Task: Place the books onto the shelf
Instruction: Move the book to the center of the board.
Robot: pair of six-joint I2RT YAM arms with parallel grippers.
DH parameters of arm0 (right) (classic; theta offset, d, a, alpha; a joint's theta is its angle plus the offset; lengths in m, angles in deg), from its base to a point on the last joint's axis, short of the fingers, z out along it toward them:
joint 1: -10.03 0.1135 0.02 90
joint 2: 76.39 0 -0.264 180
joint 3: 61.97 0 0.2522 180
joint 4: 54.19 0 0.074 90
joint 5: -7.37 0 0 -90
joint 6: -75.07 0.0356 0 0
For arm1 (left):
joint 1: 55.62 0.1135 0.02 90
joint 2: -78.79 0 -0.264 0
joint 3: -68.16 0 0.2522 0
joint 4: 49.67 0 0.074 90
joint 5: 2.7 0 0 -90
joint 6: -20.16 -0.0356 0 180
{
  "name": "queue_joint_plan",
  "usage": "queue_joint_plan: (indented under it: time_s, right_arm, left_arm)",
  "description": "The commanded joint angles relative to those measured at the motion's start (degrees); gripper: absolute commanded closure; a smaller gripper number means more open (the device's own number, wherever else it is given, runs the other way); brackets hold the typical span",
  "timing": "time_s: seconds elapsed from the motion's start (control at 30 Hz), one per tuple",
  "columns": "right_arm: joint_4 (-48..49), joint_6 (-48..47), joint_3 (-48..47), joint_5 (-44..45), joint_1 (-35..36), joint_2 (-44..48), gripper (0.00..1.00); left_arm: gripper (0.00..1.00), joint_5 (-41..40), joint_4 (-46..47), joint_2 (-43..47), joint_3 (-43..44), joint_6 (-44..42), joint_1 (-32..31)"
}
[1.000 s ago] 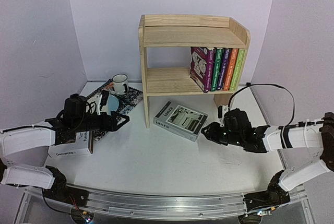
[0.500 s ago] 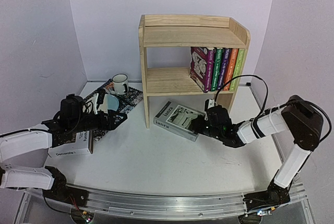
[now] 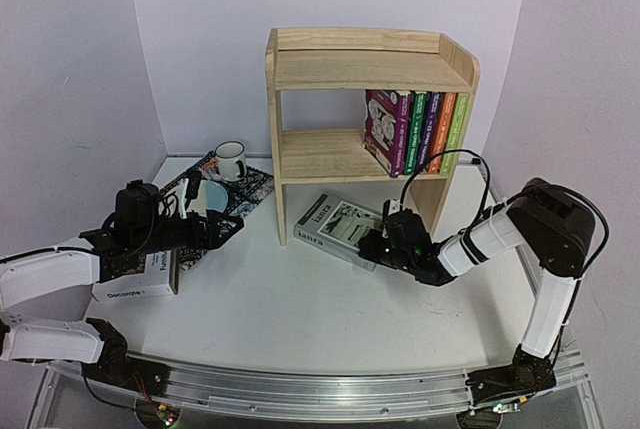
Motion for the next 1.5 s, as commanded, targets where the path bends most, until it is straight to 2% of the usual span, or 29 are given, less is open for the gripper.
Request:
queue_joint_plan:
  time_s: [0.0,0.07,0.2,0.37,0.47,0.6,0.7,0.77,0.83,0.93,0.97,1.03,1.1,1.2,1.47]
  right_arm:
    - [-2.24,2.15,2.23,-0.89,1.06,0.82,1.00]
    - [-3.84,2.70,3.56,-0.99,1.80,1.93,1.00]
    - [-13.35,4.05,4.80,-0.25,3.52,5.17,1.00]
    - [-19.96,6.92,12.01,-2.25,5.01,12.15,1.00]
    - [-27.92,8.10,16.66,-2.35,5.78,19.76,1.00]
    - [-45.36,7.41,20.56,4.69,5.86,37.90,1.00]
    - [-52.60,4.10,20.28,11.54,5.75,48.55,1.00]
    - [-54.87,1.42,18.86,13.44,5.69,52.25,1.00]
    - [-56.01,-0.64,16.15,13.15,5.66,51.54,0.88]
    - [-60.66,-0.45,11.08,13.27,5.67,46.12,0.64]
    - [-62.01,0.32,10.11,13.42,5.69,44.44,0.55]
    - [-63.66,2.71,9.47,13.67,5.51,41.87,0.29]
    - [-64.14,4.44,9.95,12.83,5.23,40.63,0.10]
    - [-64.46,5.89,10.66,12.17,4.75,41.26,0.02]
    - [-64.43,4.35,9.83,5.75,2.11,42.45,0.02]
  left_arm:
    - [0.01,0.03,1.98,0.53,0.13,0.13,-0.26]
    - [0.01,0.16,1.98,0.11,0.48,0.17,-0.22]
    - [0.01,0.13,1.97,-0.55,0.75,0.20,-0.25]
    - [0.01,0.07,1.98,-1.10,0.71,0.23,-0.23]
    - [0.00,0.17,1.97,-1.42,0.77,0.21,-0.22]
    - [0.00,0.65,2.04,-2.68,0.85,0.24,-0.22]
    - [0.01,1.93,2.18,-3.84,1.07,1.40,-0.55]
    - [0.01,2.57,2.38,-4.51,1.00,2.98,-1.08]
    - [0.01,2.65,2.51,-4.79,0.82,4.49,-2.15]
    - [0.02,1.17,2.50,-4.77,0.34,5.90,-5.52]
    - [0.02,0.18,2.57,-4.93,0.21,6.25,-6.82]
    - [0.01,-1.82,2.98,-5.87,0.09,6.78,-9.33]
    - [0.02,-2.63,3.88,-8.08,0.13,7.23,-10.92]
    - [0.01,-3.42,5.19,-10.63,0.71,7.72,-12.06]
    - [0.00,-6.77,6.90,-16.48,4.10,6.71,-15.65]
